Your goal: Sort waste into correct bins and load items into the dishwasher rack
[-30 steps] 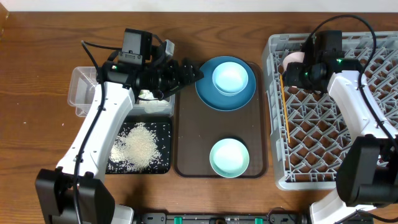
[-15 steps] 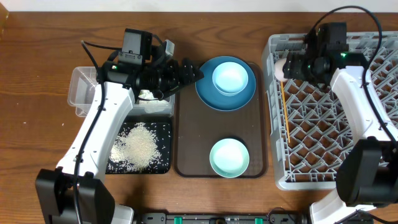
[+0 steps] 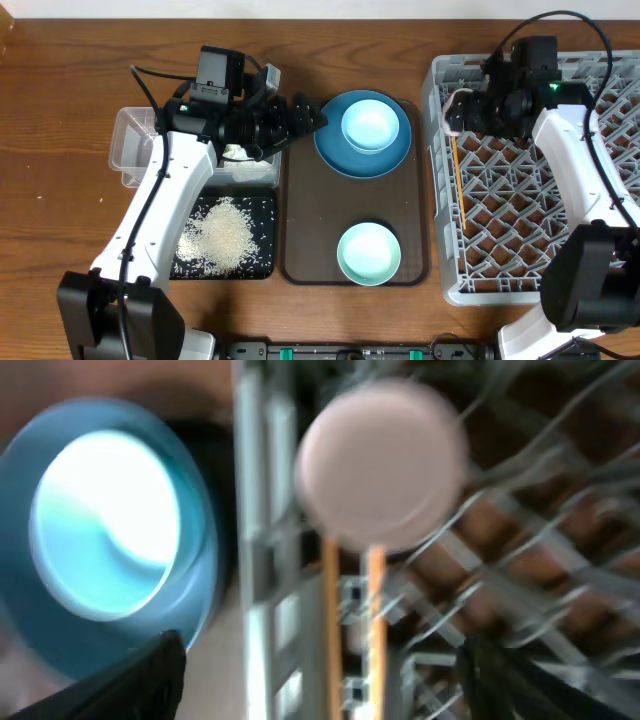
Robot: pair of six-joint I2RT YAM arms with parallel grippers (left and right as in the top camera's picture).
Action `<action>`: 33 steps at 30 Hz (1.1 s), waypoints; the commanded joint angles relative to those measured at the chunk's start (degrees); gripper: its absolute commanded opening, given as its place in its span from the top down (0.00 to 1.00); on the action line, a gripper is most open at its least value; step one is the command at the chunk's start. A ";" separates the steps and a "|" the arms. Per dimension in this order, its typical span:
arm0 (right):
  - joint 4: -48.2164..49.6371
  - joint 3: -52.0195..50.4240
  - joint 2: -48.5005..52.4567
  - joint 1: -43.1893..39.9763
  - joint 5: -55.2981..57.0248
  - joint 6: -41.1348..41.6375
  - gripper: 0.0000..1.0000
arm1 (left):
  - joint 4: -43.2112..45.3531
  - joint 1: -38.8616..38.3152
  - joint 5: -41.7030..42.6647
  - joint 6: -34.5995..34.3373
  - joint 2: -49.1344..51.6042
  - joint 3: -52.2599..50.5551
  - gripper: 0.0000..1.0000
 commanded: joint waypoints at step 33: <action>-22.12 -3.26 0.96 37.35 8.33 1.36 0.01 | 1.70 0.74 -0.70 -0.04 -0.63 0.39 0.06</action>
